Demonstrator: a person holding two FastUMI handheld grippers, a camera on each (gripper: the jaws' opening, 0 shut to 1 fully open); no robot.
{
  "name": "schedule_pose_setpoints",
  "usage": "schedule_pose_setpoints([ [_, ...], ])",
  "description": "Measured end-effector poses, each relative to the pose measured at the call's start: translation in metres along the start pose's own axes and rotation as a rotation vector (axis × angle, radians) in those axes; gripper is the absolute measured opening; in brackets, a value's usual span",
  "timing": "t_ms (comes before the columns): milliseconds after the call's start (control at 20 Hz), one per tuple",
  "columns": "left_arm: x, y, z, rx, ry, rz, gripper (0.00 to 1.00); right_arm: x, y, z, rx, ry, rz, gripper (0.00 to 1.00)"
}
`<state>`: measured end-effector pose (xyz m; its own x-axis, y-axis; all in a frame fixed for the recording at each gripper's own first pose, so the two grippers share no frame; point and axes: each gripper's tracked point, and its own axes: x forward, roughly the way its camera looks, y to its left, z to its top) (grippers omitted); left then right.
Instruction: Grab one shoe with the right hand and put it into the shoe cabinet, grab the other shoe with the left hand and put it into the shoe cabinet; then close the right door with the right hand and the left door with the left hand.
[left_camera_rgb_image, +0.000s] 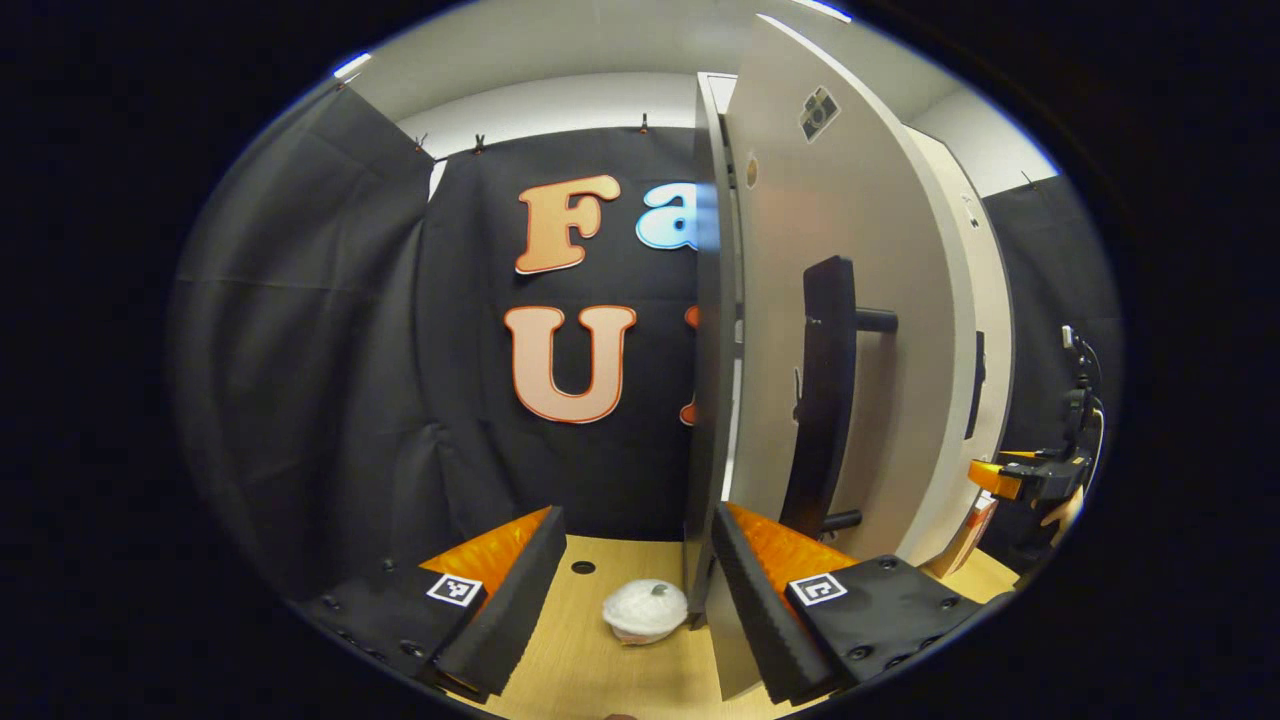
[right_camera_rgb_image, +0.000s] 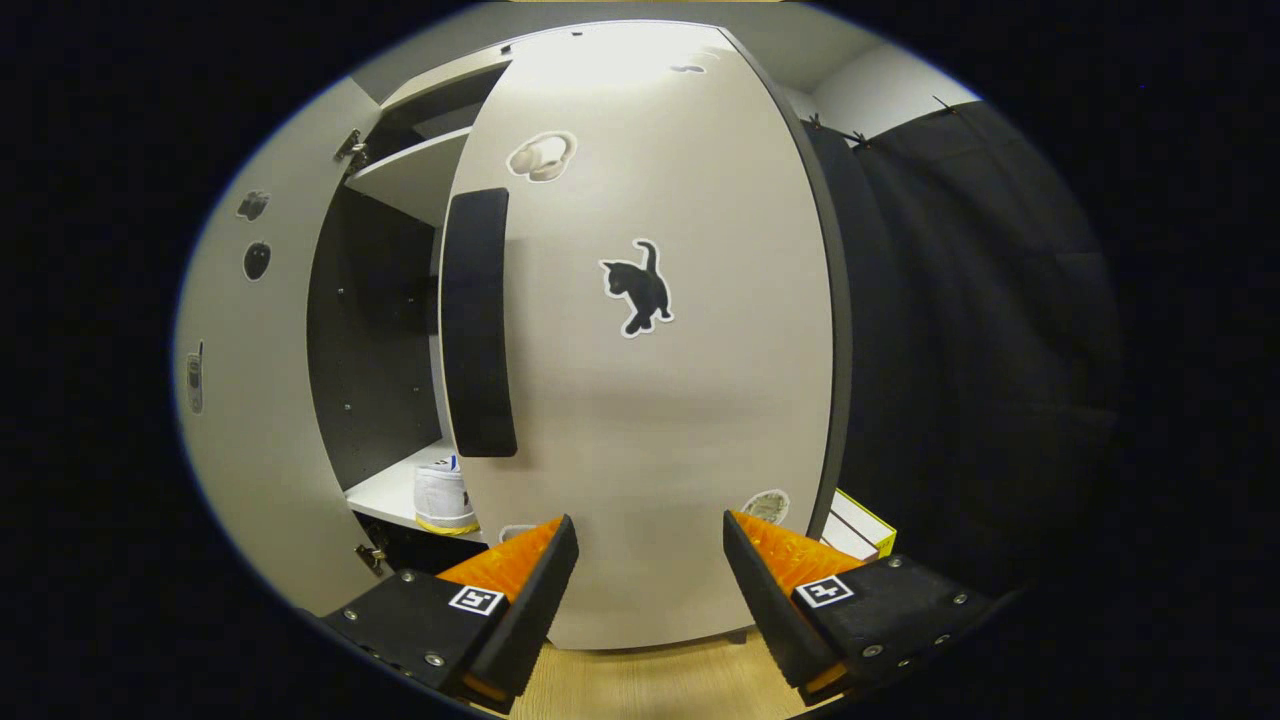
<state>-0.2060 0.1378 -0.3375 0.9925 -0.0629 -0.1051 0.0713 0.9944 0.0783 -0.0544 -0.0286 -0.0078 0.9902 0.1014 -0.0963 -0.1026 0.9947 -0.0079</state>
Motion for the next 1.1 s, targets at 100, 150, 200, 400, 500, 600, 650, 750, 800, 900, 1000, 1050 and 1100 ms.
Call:
schedule_pose_setpoints([
  [100,0.000,-0.017,-0.003,-0.024,0.010,-0.033,0.95,-0.015,-0.009,0.003,0.011,0.001,0.002,0.90],
  [150,0.001,-0.026,-0.003,-0.023,0.011,-0.050,0.93,-0.024,-0.012,0.003,0.012,0.005,0.007,0.90],
  [200,0.003,-0.037,-0.002,-0.021,0.012,-0.070,0.93,-0.032,-0.016,0.004,0.010,0.006,0.011,0.91],
  [400,0.013,-0.074,0.000,-0.037,0.000,-0.102,0.93,-0.052,-0.030,0.006,-0.030,-0.010,-0.005,0.90],
  [500,0.026,-0.089,0.005,-0.058,-0.012,-0.111,0.93,-0.065,-0.039,0.007,-0.037,-0.017,-0.016,0.90],
  [600,0.033,-0.110,0.006,-0.090,-0.005,-0.145,0.92,-0.073,-0.049,0.005,-0.041,-0.016,-0.030,0.90],
  [650,0.036,-0.124,0.007,-0.105,0.000,-0.169,0.93,-0.076,-0.055,0.004,-0.045,-0.014,-0.040,0.90],
  [750,0.039,-0.155,0.009,-0.117,0.005,-0.232,0.93,-0.082,-0.067,0.002,-0.051,-0.014,-0.064,0.91],
  [800,0.042,-0.173,0.010,-0.113,0.004,-0.264,0.96,-0.084,-0.073,0.001,-0.051,-0.013,-0.074,0.91],
  [900,0.052,-0.199,0.017,-0.076,-0.008,-0.296,0.94,-0.089,-0.083,0.001,-0.046,-0.013,-0.091,0.90],
  [1000,0.057,-0.213,0.023,-0.026,-0.017,-0.306,0.94,-0.092,-0.089,0.002,-0.043,-0.017,-0.104,0.90],
  [1050,0.057,-0.215,0.027,-0.009,-0.031,-0.306,0.93,-0.093,-0.093,0.002,-0.044,-0.020,-0.111,0.90],
  [1100,0.058,-0.219,0.031,-0.009,-0.035,-0.309,0.93,-0.094,-0.095,0.002,-0.045,-0.021,-0.115,0.90],
])
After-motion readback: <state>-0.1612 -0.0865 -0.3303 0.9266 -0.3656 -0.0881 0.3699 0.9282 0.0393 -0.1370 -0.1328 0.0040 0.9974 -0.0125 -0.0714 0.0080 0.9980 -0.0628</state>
